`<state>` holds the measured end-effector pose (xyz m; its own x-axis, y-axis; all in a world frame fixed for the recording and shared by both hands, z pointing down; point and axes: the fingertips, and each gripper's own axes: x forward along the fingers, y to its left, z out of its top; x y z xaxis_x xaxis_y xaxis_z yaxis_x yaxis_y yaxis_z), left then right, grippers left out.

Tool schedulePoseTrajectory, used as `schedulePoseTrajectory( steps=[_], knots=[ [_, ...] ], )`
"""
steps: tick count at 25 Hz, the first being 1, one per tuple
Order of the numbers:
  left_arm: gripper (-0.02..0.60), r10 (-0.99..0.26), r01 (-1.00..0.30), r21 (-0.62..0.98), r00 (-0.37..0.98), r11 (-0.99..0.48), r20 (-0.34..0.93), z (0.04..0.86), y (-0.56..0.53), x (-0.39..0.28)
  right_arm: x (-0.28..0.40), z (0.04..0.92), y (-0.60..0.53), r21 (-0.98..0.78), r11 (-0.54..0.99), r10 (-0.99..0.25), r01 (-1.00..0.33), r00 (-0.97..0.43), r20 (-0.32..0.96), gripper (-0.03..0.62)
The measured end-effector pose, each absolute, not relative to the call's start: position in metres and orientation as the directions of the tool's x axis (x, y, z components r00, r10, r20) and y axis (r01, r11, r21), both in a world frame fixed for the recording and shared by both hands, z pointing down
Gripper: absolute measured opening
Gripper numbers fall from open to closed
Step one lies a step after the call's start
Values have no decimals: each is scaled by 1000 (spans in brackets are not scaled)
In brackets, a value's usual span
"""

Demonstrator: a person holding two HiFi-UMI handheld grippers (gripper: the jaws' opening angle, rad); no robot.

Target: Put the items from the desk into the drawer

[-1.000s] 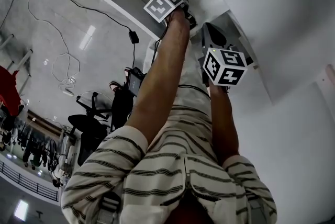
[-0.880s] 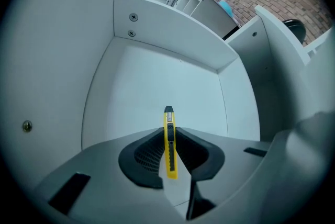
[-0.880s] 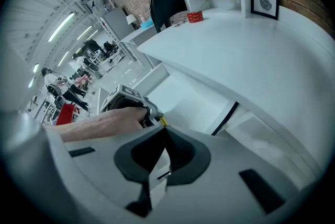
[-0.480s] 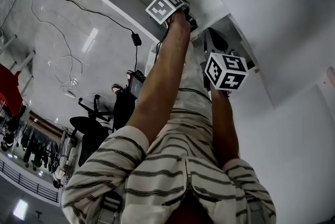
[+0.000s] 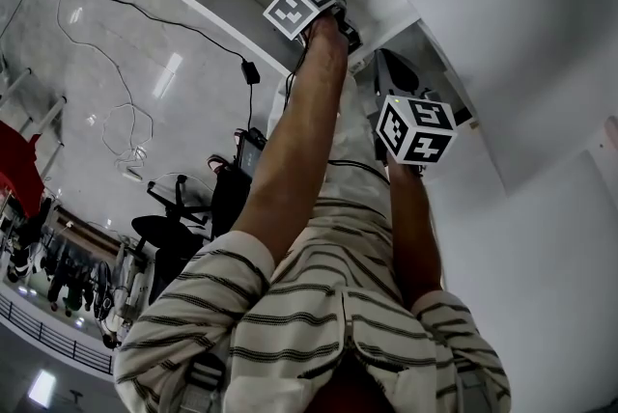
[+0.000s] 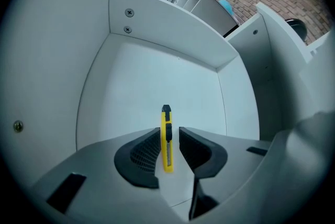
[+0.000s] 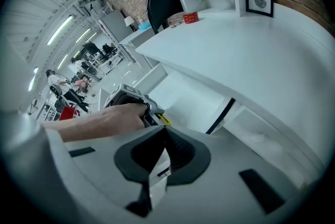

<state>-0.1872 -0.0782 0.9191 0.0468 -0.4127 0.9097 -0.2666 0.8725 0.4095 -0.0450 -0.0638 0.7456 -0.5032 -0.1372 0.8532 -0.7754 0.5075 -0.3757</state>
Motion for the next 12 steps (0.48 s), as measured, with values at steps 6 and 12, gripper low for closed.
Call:
schedulePoseTrajectory(
  steps=[6,12],
  knots=[
    [120,-420,-247,418,47,874,906,912,-74,-185,-46,741,-65,-379,511,-146,-772,-512,847,12],
    [119,-440,-270,435,44,859,897,896,-77,-181,-41,733,-72,-380,508,-166,-773,-521,837,12]
  ],
)
